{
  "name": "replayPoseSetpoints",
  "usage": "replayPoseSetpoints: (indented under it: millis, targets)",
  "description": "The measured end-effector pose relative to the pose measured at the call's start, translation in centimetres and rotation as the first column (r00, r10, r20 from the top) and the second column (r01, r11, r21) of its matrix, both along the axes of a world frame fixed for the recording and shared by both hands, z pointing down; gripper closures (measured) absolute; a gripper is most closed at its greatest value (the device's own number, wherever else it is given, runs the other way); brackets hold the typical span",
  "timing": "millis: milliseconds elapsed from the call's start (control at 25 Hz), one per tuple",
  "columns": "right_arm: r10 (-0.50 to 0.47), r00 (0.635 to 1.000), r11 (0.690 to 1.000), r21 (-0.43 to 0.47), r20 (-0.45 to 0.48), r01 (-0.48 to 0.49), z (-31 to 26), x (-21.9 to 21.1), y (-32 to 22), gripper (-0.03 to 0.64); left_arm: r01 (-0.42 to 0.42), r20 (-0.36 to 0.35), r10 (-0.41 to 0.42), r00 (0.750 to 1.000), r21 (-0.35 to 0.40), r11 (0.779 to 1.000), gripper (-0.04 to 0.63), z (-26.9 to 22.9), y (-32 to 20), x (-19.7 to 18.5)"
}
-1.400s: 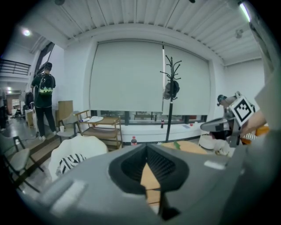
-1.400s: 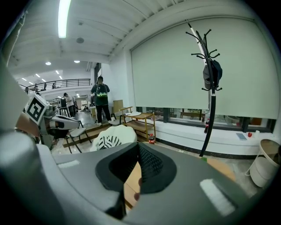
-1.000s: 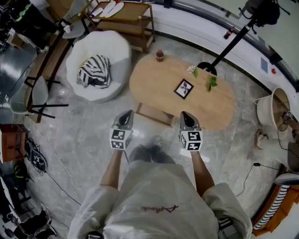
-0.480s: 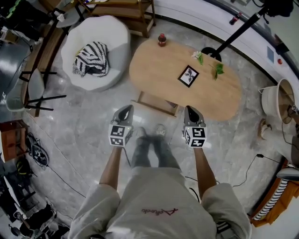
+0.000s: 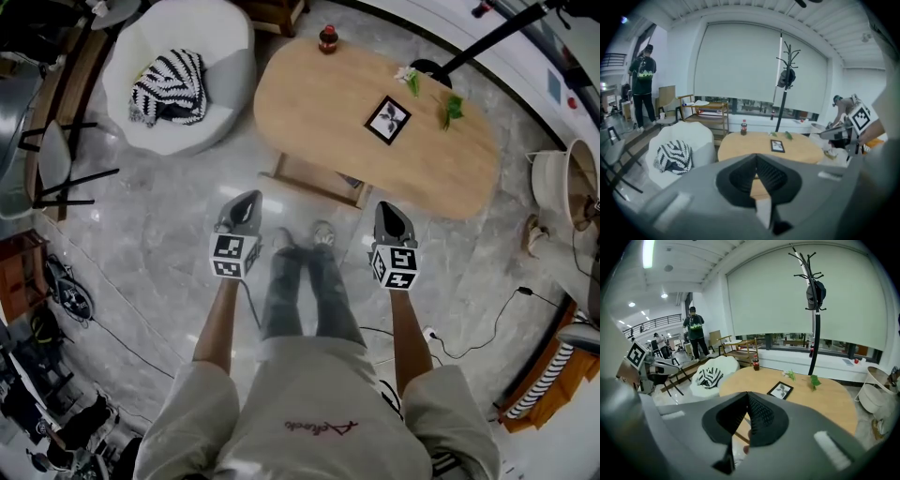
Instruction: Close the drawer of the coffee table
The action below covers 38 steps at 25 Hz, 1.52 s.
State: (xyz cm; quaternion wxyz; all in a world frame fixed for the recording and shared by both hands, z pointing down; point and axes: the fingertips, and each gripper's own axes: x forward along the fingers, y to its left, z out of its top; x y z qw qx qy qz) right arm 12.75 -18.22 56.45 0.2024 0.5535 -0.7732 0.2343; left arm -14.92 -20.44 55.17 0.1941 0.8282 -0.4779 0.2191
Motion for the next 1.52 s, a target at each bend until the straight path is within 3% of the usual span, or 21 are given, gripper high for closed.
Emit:
replayPoseSetpoints:
  millis: [520, 1520]
  targets:
    - [0.063, 0.998, 0.992, -0.112, -0.009, -0.064, 11.1, 0.1, 2.8, 0.612, 0.024, 0.019, -0.022, 1.000, -0.090, 0.996, 0.593, 10.7, 1.5, -3.4]
    - [0.057, 0.997, 0.954, -0.293, -0.048, -0.068, 30.5, 0.1, 7.6, 0.612, 0.056, 0.016, -0.054, 0.998, -0.194, 0.979, 0.593, 30.7, 1.2, -5.4]
